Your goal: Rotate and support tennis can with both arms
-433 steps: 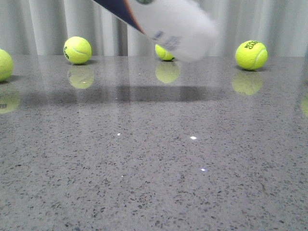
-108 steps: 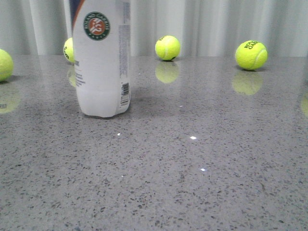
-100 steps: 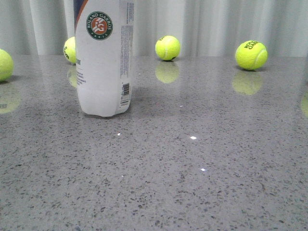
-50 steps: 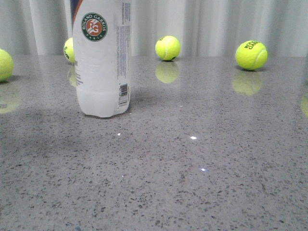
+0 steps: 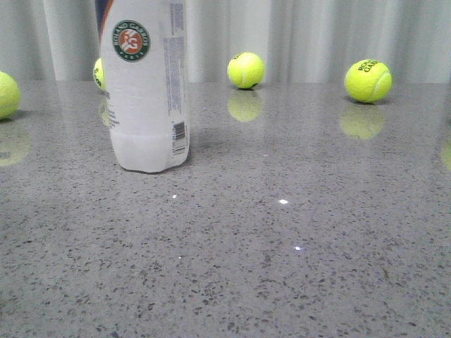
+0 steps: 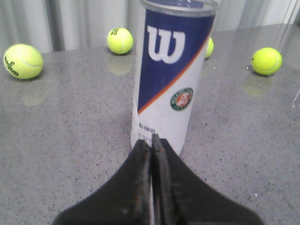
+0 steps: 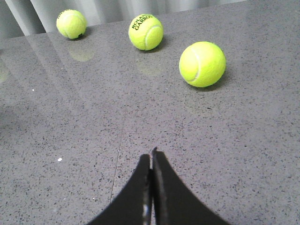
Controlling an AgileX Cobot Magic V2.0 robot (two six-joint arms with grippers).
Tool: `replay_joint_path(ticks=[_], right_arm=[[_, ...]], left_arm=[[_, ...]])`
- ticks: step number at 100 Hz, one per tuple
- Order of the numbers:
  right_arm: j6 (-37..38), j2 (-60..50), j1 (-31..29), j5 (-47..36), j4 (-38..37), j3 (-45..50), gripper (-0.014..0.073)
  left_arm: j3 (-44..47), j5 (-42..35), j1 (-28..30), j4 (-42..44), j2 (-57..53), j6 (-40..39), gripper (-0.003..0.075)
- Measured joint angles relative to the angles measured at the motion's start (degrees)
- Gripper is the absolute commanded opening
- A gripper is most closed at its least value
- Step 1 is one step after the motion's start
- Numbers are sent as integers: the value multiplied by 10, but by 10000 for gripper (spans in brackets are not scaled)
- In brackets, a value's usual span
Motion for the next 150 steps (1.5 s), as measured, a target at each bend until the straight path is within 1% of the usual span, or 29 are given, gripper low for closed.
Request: replay_joint_path(ticks=[21,32,45,54,61,76,80,87,99,103,115,135,150], right_arm=[[0,0,0,0,0,0,-66],[0,0,0,0,0,0,-66],[0,0,0,0,0,0,-66],[0,0,0,0,0,0,-66],[0,0,0,0,0,0,-66],[0,0,0,0,0,0,-66],[0,0,0,0,0,0,-66],[0,0,0,0,0,0,-66],[0,0,0,0,0,0,-66],[0,0,0,0,0,0,-66],[0,0,0,0,0,0,-66],[0,-1,0,0,1,0,-66],[0,-1,0,0,1,0,-66]], left_arm=[[53,-24,12,0,-8,0,-21],[87,-52,14,0,-9,0,-21],[128,-67,30,0,-54,0,-21],[147,-77,53,21,-88,-5,-21],[155,-77,82,51,-116,-28,-21],[178,-80,153,153,-164,-137,-21],[190,-81,166,167,-178,-161,-21],[213,-81,185,181,-204,-183,-21],[257,-81,204,189,-251,-194,-21],[260,-69,212,192,-267,-195,-21],[260,-72,233,195,-312,-190,-21],[260,-52,281,195,-315,-180,-21],[260,-43,300,193,-315,-180,-21]])
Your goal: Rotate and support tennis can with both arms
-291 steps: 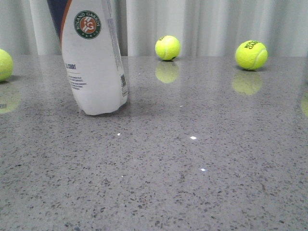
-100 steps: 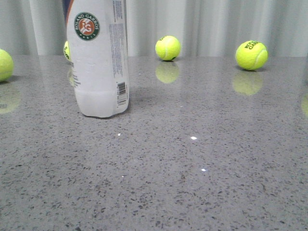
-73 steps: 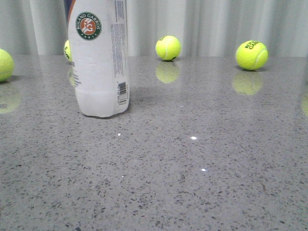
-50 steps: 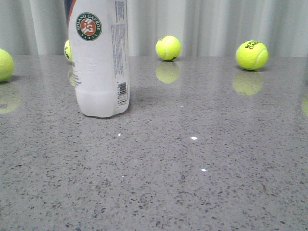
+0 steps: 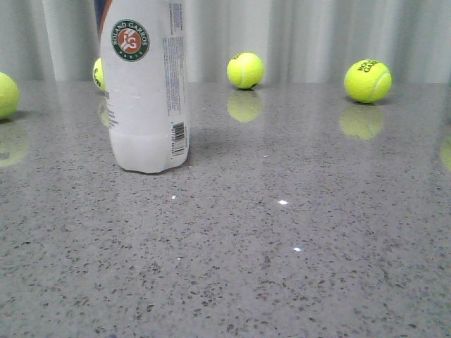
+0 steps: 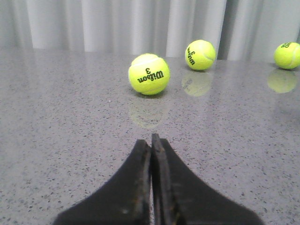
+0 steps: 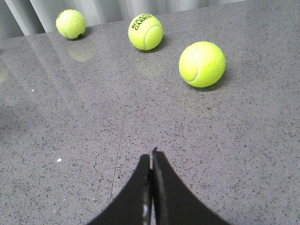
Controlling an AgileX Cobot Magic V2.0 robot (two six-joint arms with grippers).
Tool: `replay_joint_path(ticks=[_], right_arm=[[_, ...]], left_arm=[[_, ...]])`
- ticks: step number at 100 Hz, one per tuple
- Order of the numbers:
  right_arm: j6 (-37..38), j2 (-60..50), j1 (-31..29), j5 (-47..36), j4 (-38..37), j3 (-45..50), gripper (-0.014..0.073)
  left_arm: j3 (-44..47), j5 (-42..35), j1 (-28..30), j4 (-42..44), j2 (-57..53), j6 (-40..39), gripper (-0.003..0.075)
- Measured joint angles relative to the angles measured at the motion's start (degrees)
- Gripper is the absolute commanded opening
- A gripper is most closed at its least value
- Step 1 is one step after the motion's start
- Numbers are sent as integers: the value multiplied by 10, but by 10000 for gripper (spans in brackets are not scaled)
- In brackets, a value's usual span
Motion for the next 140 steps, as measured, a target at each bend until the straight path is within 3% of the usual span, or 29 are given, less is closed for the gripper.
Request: replay_joint_path(ticks=[106,121,140], right_arm=[[0,-7,-3,-6,-3,3,-66],[-22,-30,-33,-74,-17,41,-66],[-86,-84,-71,-215,24,139,-66]], left_arm=[[0,0,3,-1,0,0,-21],[0,0,3,-1,0,0,-21],[0,0,3,-1,0,0,-21]])
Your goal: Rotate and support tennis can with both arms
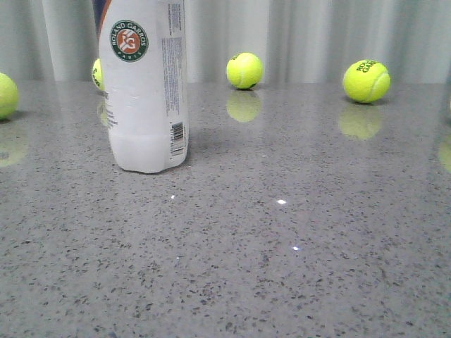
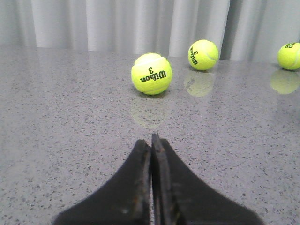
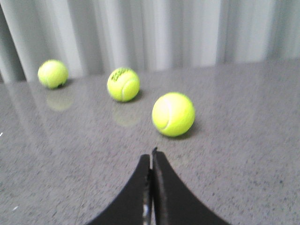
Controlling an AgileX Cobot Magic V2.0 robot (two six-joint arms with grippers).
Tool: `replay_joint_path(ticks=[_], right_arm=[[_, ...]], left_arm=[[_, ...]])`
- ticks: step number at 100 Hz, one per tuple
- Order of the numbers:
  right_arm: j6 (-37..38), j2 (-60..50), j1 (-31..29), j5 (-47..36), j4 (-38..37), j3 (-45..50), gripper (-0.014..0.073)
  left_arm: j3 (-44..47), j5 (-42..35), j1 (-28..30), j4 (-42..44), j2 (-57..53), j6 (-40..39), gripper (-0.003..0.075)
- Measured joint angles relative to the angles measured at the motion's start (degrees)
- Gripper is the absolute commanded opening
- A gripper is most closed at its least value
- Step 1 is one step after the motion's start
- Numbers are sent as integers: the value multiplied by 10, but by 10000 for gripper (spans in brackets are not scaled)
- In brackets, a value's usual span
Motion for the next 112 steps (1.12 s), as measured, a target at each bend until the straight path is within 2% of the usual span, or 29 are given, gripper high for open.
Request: replay_joint_path(ticks=[11,25,46,112], right_arm=[[-9,-29,-6,-66,2,63,-66],[-13,-61,-6,-64,-11,110,-66],[-15,-88,-6,-33,-23,114,-66],[-16,-88,-6,-33,-15,114,-66]], left_arm=[[0,0,0,0,0,0,-21],[0,0,0,0,0,0,-21],[0,1,0,-1,0,0,-21],[0,1,0,-1,0,0,-21]])
